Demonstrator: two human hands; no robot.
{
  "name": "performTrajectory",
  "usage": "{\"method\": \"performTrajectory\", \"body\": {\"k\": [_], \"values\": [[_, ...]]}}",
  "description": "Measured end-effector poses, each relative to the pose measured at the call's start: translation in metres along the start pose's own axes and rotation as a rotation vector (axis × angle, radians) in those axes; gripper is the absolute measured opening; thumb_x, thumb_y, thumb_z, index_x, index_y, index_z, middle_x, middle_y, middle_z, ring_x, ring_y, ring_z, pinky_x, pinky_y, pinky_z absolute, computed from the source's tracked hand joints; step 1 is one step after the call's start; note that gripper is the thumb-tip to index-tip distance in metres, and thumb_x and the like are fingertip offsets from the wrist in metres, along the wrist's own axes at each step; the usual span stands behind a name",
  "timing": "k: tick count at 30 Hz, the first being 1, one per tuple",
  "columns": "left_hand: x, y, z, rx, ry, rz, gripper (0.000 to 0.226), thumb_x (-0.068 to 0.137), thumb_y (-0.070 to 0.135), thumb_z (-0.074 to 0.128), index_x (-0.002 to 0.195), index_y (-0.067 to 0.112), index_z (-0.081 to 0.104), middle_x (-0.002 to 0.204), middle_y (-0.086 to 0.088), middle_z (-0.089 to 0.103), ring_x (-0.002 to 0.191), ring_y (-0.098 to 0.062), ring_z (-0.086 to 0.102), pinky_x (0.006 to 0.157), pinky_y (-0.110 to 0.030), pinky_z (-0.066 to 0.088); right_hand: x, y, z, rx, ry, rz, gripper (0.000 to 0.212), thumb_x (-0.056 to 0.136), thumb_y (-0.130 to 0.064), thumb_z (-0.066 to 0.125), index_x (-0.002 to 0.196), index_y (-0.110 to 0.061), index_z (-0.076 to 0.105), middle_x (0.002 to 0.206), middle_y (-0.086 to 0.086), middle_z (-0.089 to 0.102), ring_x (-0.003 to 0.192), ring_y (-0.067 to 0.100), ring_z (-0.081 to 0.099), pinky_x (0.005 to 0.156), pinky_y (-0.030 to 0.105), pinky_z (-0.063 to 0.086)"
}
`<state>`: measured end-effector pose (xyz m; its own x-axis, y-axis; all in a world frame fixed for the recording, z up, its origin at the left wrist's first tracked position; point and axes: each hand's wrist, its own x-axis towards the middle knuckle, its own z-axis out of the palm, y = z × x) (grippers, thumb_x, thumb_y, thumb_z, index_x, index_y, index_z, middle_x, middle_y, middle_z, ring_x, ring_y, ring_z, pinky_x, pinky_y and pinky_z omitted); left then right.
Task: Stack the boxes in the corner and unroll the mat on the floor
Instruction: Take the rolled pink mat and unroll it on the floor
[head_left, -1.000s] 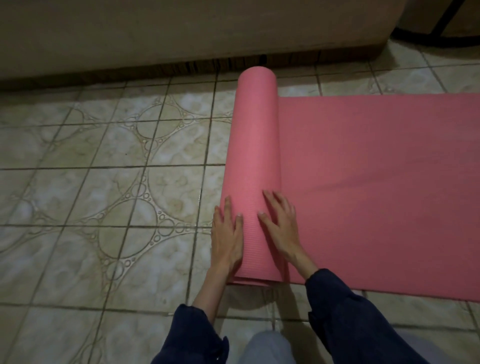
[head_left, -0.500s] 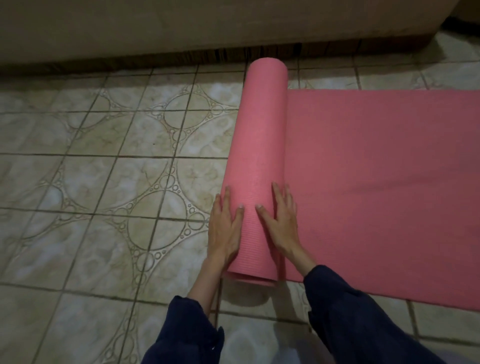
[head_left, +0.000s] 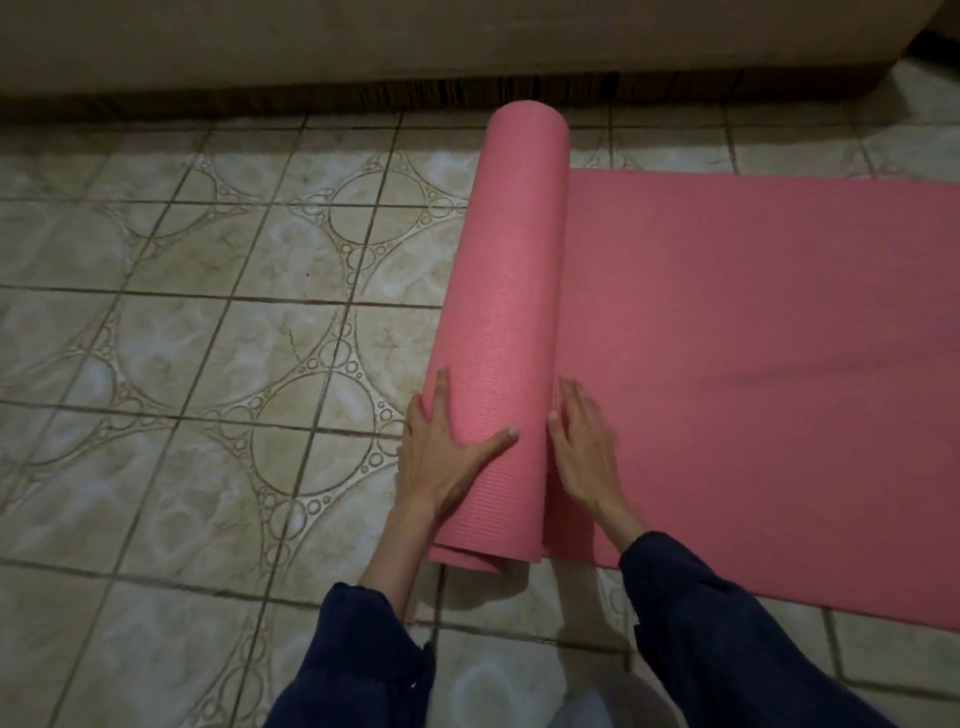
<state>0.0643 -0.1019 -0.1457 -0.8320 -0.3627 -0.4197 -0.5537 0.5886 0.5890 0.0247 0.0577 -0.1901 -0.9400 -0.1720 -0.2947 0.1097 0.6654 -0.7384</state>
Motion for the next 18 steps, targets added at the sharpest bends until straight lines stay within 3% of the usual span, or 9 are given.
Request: {"method": "performTrajectory", "body": {"k": [2,4,9,18], "values": [[0.001,0.001,0.003,0.017,-0.002,-0.018,0.120,0.049,0.085,0.059,0.140,0.054,-0.012,0.156,-0.014,0.012,0.142,-0.036,0.024,0.113,-0.057,0.026,0.006,0.023,-0.010,-0.349,-0.097,0.101,0.058,0.100,-0.041,0.023,0.151,-0.026,0.000,0.160,0.000,-0.007,0.147,0.030,-0.004,0.114,0.062,0.004],[0.002,0.003,0.005,0.036,-0.004,-0.017,0.122,0.050,0.083,0.062,0.140,0.054,-0.015,0.152,-0.019,0.018,0.139,-0.039,0.029,0.112,-0.057,0.029,0.007,0.043,-0.020,-0.510,-0.173,0.174,0.066,0.097,-0.049,0.028,0.150,-0.029,-0.005,0.159,0.001,-0.016,0.146,0.033,-0.010,0.109,0.069,0.005],[0.006,0.014,0.003,0.070,0.013,-0.013,0.124,0.053,0.071,0.073,0.143,0.052,-0.011,0.133,-0.022,0.033,0.121,-0.039,0.047,0.106,-0.045,0.039,0.001,0.067,-0.030,-0.570,-0.211,0.177,0.078,0.088,-0.065,0.031,0.146,-0.038,-0.013,0.156,-0.005,-0.024,0.146,0.027,-0.018,0.105,0.073,0.006],[-0.006,0.040,0.010,0.119,0.045,0.049,0.117,0.063,0.052,0.077,0.145,0.049,-0.006,0.119,-0.018,0.040,0.107,-0.038,0.054,0.099,-0.044,0.042,-0.003,0.076,-0.043,-0.599,-0.210,0.203,0.077,0.086,-0.067,0.030,0.144,-0.042,-0.016,0.157,-0.008,-0.023,0.146,0.023,-0.018,0.102,0.075,0.009]]}}
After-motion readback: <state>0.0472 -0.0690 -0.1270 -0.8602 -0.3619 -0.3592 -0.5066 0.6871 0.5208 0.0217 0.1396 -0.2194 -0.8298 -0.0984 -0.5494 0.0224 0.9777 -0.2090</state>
